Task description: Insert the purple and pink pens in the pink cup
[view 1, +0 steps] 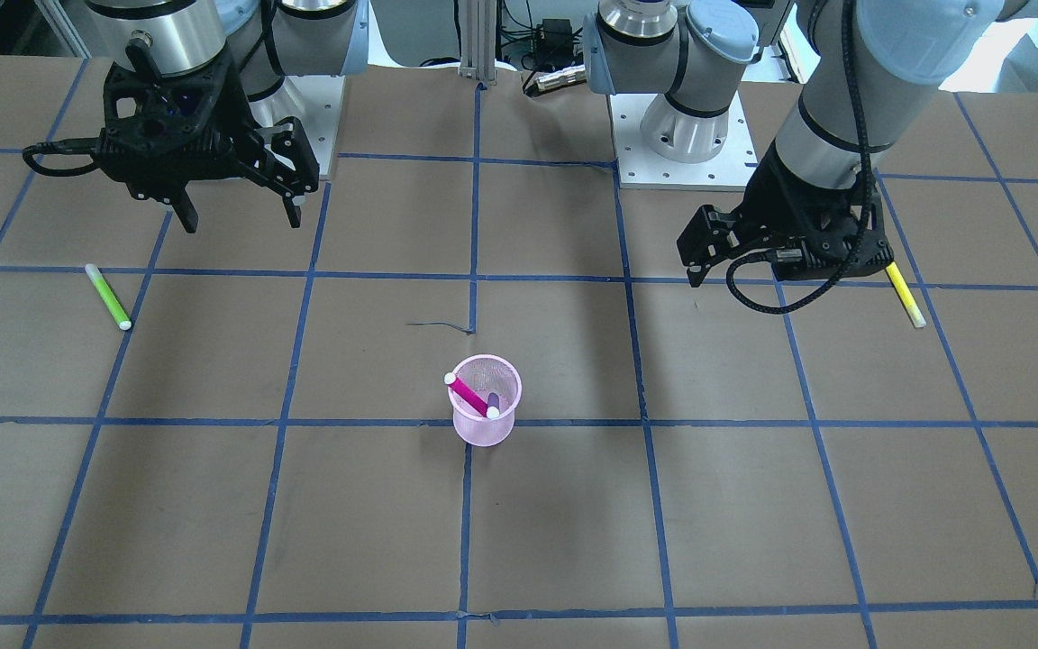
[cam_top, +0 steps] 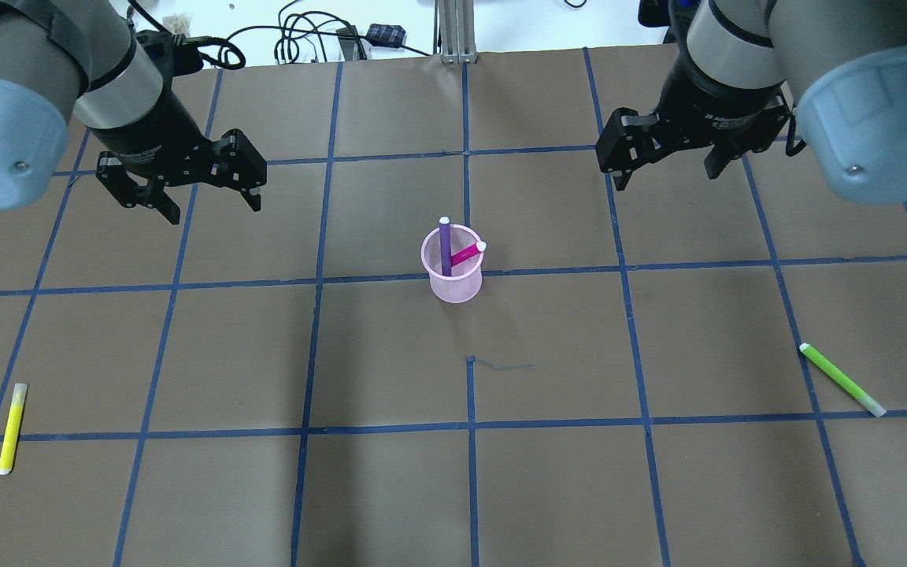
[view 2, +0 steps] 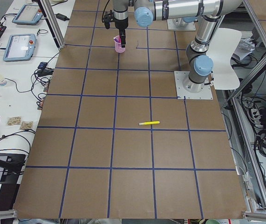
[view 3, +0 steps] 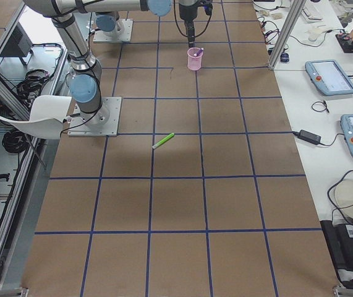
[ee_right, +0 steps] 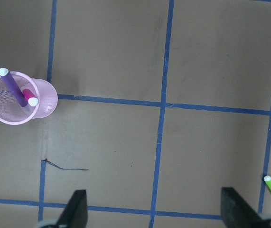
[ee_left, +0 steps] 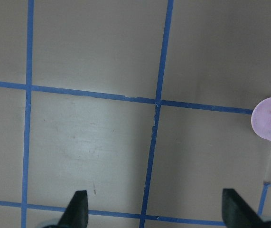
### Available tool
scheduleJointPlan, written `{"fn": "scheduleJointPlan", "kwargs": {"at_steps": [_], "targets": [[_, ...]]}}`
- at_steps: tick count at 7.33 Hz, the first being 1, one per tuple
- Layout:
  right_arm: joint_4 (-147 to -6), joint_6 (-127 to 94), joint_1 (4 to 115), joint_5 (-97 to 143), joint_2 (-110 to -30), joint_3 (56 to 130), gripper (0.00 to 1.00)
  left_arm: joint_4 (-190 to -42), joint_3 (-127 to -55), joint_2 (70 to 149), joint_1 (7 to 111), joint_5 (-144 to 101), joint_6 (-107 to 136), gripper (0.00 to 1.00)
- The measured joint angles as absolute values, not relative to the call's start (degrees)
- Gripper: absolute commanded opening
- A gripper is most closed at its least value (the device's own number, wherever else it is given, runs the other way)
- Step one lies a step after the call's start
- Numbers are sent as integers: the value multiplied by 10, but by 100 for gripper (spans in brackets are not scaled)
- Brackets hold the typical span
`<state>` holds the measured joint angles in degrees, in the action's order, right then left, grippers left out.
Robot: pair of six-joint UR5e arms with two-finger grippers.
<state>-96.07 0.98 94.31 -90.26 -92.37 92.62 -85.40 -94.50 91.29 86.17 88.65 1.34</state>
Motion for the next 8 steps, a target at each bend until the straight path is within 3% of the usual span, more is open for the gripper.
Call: {"fn": "scheduleJointPlan", "kwargs": {"at_steps": [8], "targets": [[-960,10,943,-903,-924,928,100,-854,-986,859,866,901,-103,100]]}}
